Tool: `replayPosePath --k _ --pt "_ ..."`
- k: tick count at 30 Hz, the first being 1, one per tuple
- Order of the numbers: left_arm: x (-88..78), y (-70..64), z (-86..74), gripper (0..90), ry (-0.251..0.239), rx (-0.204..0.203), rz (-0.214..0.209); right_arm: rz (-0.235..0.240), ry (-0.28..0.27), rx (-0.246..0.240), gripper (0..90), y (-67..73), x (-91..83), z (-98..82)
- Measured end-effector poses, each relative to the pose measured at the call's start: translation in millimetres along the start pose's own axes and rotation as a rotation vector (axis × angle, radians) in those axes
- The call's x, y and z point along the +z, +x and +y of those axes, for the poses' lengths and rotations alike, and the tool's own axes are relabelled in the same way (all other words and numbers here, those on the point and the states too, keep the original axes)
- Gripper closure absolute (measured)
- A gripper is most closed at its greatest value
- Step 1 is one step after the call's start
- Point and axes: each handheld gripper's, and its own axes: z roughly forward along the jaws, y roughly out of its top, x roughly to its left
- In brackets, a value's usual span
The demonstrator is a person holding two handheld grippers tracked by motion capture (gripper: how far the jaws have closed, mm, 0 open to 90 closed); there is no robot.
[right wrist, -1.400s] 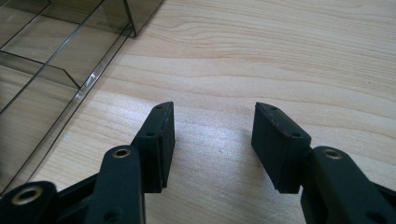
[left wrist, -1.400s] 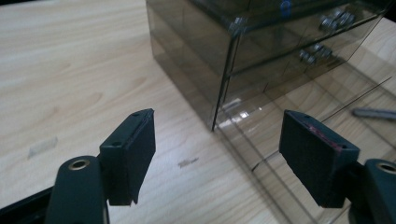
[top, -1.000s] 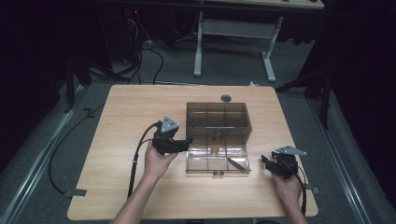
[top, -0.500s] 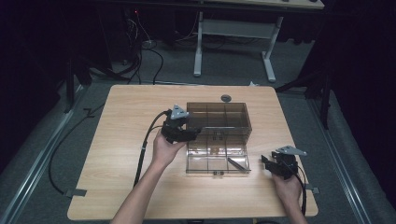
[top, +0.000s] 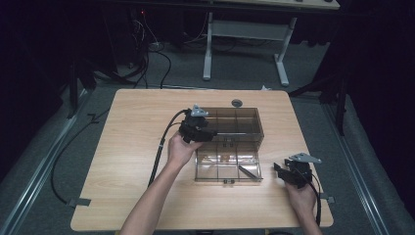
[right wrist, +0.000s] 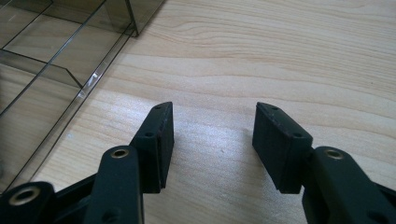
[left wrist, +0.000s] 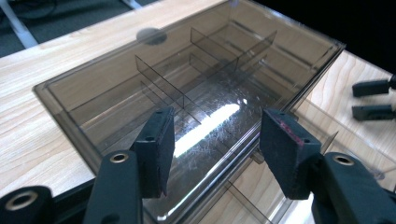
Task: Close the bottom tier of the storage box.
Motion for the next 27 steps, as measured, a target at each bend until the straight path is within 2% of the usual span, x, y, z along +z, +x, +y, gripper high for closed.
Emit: replayPosePath --k 9,15,17,21,27 --pt "14.9 3.6 8.9 46.2 0.0 0.01 0.02 0.0 0.0 0.0 48.8 0.0 0.0 0.0" --pt "23.4 7.7 7.1 46.6 -0.006 0.005 0.031 0.01 -0.001 0.0 49.6 0.0 -0.1 0.1" --pt "23.9 8.2 7.4 46.6 -0.006 0.004 0.036 0.011 -0.002 -0.009 51.1 0.1 -0.1 -0.1" --pt "24.6 4.9 7.2 46.8 0.001 0.042 0.061 0.023 -0.005 -0.014 55.4 0.8 -0.6 -0.2" --pt "24.7 5.1 7.0 47.0 0.001 0.044 0.06 0.034 -0.002 -0.032 63.3 1.8 -3.0 -1.0"
